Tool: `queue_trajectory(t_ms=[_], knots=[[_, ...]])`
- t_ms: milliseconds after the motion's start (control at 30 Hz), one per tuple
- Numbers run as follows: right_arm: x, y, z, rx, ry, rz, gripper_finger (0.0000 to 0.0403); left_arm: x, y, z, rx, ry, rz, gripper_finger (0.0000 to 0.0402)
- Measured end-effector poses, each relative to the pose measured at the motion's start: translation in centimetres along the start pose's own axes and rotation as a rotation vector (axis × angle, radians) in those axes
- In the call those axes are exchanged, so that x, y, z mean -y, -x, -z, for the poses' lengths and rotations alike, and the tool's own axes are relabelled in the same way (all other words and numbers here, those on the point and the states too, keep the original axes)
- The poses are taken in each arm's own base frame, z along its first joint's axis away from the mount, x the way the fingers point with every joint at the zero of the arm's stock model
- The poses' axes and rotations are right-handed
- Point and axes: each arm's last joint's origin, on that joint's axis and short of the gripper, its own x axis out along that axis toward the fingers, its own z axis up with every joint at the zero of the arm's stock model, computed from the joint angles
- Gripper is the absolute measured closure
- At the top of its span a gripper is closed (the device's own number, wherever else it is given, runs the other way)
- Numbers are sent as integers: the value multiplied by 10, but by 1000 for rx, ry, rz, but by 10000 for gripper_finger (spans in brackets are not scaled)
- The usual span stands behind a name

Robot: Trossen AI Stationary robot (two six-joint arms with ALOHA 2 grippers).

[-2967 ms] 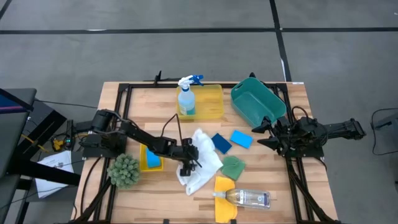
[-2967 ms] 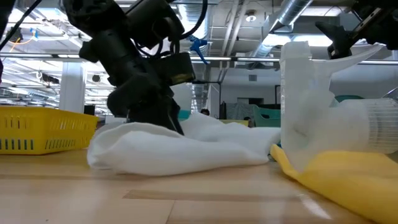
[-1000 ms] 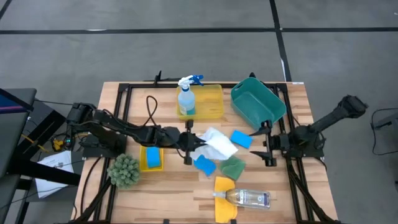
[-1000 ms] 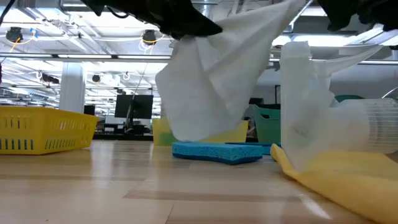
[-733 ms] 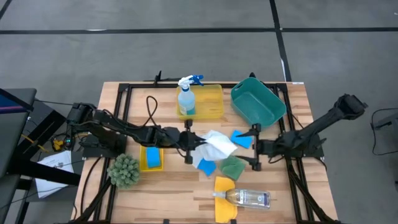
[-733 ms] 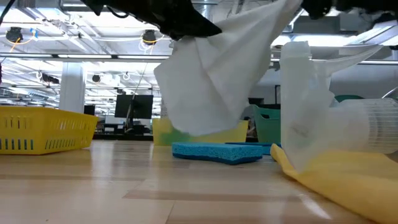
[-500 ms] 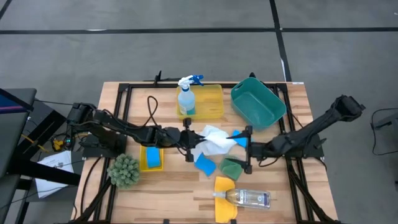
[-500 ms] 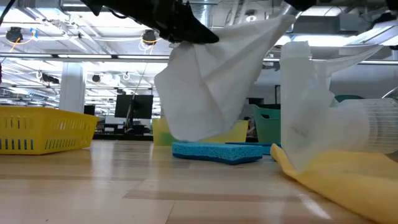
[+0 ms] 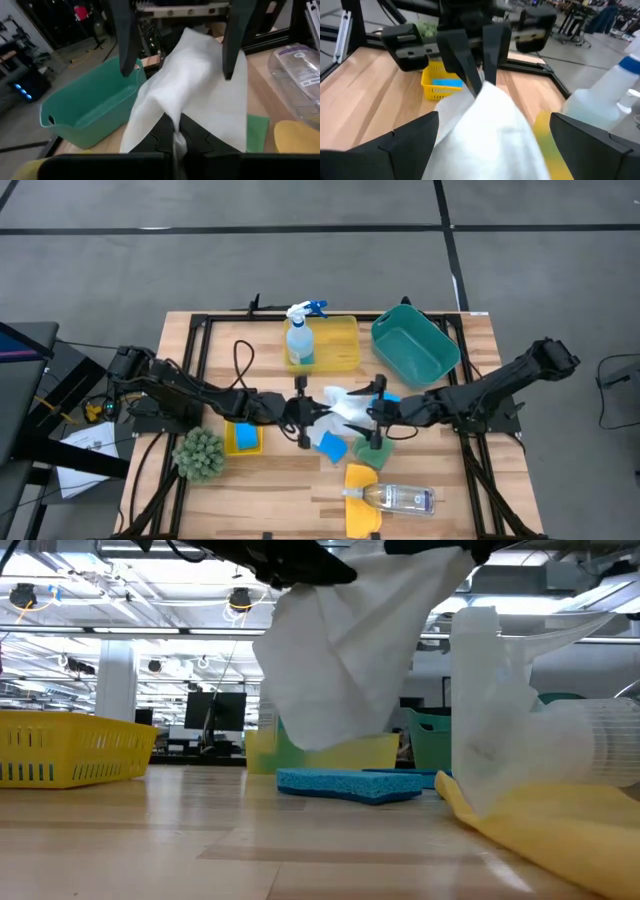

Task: Pick & Place Kitchen Items
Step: Put the white microfiber cloth into the green bin

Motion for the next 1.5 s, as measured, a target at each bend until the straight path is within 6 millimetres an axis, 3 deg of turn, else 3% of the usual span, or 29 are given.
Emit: queue_trajectory(t_ms=[733,967,1233,1500], knots=[[-1,-3,1,-23,-16,-13,30,10,7,-21,227,32,131,399],[-1,-3,-6,38,-39,-43,41,10,13,-12,344,75,137,398],[-2,-4,-6,43,-66,-74,105,10,14,-11,348,77,136,398],[-2,-4,-6,46,-72,-131,217,9,14,-12,357,81,134,398]])
